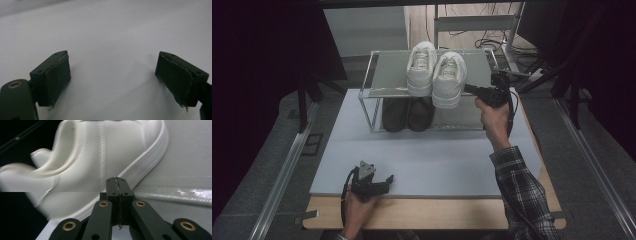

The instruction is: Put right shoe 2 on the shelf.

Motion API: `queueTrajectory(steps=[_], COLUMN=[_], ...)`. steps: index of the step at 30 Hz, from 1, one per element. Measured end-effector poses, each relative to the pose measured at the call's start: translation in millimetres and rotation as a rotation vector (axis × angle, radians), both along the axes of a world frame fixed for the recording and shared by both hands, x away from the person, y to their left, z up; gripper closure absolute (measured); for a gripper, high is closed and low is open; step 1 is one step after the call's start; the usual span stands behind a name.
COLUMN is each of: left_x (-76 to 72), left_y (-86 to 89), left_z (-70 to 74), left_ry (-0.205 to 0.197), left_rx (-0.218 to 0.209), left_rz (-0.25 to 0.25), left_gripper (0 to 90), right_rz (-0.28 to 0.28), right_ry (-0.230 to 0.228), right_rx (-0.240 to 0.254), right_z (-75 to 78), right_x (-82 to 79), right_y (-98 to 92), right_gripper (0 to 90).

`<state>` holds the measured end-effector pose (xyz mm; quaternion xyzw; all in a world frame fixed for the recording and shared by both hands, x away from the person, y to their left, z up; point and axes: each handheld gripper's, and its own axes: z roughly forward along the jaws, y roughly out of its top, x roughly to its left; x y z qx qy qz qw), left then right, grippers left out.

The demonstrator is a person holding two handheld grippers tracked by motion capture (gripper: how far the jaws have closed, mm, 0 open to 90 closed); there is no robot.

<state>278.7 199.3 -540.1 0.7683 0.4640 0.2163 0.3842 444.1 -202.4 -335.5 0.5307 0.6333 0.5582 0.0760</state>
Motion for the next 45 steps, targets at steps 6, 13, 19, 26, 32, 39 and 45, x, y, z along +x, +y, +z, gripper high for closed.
queueTrajectory(steps=[6, 13, 19, 26, 32, 39, 45], left_x=[0.0, 0.0, 0.0, 0.0, -0.1, -0.1, 0.0], left_y=[-0.1, -0.1, -0.1, -0.1, -0.2, -0.1, -0.2], left_z=[0.0, 0.0, 0.0, 0.0, 0.1, 0.0, 0.0], left_ry=[0.000, 0.000, 0.000, 0.000, 0.000, 0.000, 0.000], left_rx=[0.000, 0.001, 0.000, 0.000, 0.001, 0.000, -0.002], left_rz=[0.000, 0.000, 0.000, 0.000, 0.001, 0.001, 0.001], left_gripper=[12.3, 12.3, 12.3, 12.3, 12.3, 12.3, 12.3], right_rz=[0.076, 0.179, 0.224, 0.211, 0.178, 0.145, 0.134], right_ry=[-0.016, -0.003, 0.022, 0.006, 0.010, 0.012, 0.017], right_rx=[0.023, 0.033, 0.066, 0.059, 0.060, 0.070, 0.057], right_z=[5.0, -2.1, -15.2, -15.5, -17.5, -20.8, -21.0], right_x=[-26.0, -46.8, -41.5, -41.5, -32.5, -18.9, -8.0], right_y=[2.5, 24.4, 41.6, 42.4, 36.4, 32.0, 36.2], right_gripper=[89.5, 89.4, 89.4, 89.7, 89.7, 89.7, 89.7])
